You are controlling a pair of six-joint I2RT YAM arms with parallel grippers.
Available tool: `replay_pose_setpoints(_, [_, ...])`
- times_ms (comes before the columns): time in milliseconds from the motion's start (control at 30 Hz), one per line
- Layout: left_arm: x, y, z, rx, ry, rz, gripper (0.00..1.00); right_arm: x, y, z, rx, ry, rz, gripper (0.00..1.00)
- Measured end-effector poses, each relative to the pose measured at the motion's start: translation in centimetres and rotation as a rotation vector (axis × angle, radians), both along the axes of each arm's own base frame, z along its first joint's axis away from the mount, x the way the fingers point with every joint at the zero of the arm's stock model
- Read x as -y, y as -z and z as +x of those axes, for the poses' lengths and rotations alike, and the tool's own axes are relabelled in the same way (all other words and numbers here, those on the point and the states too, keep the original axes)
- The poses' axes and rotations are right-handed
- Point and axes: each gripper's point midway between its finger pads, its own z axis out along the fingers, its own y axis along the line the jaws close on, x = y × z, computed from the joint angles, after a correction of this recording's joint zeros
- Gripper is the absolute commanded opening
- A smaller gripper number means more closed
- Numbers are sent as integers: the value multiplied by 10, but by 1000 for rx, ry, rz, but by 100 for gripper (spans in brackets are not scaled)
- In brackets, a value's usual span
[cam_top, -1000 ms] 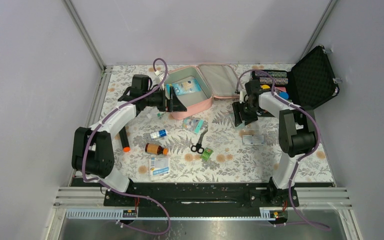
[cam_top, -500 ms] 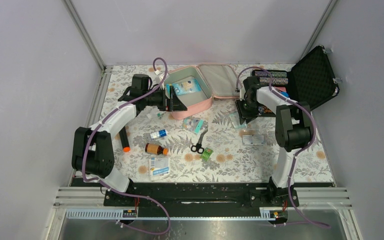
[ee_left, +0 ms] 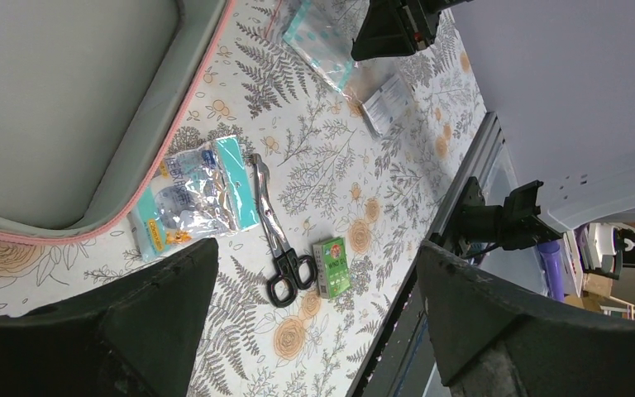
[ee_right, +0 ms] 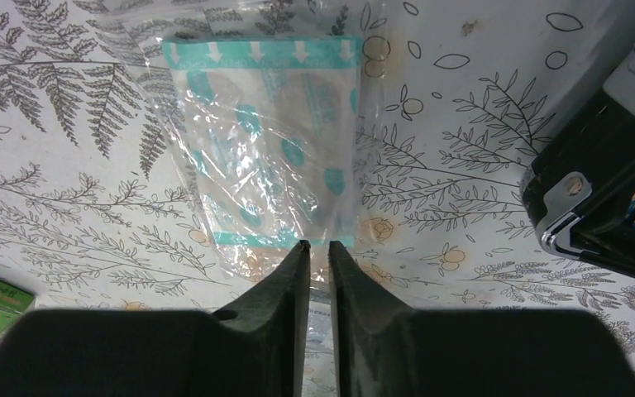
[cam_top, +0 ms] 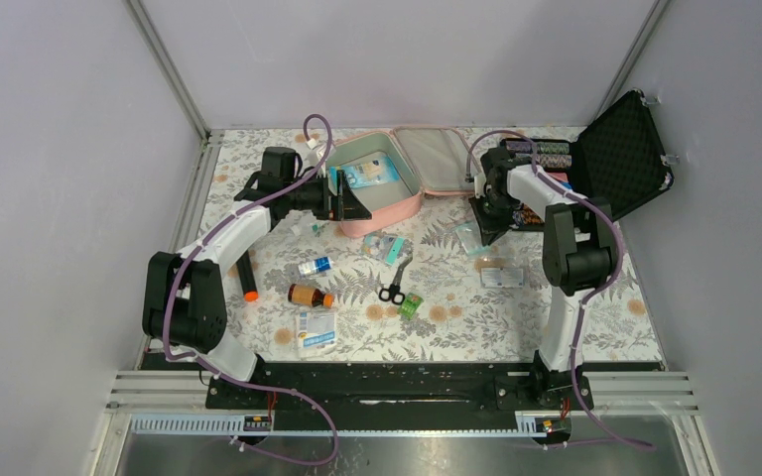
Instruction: Organize the medicine kit
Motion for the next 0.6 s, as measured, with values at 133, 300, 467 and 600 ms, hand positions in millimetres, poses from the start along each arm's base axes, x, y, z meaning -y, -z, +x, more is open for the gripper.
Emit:
replay_pose_setpoints(133, [0,1,1,-10,-12,2,88,0,1,3,-17,-17,-5,0])
replay_pose_setpoints(300, [0,1,1,-18,-20,2,88,-1,2,1,-17,-24,-2,0])
replay_pose_setpoints(467, [0,0,1,-26,-24,-2,88,1,-8,-14,-1,-14,6,42])
replay_pose_setpoints(600, [1,-2,3,-23,-29,-9,88,-7,-15,-16,17,6,37,65])
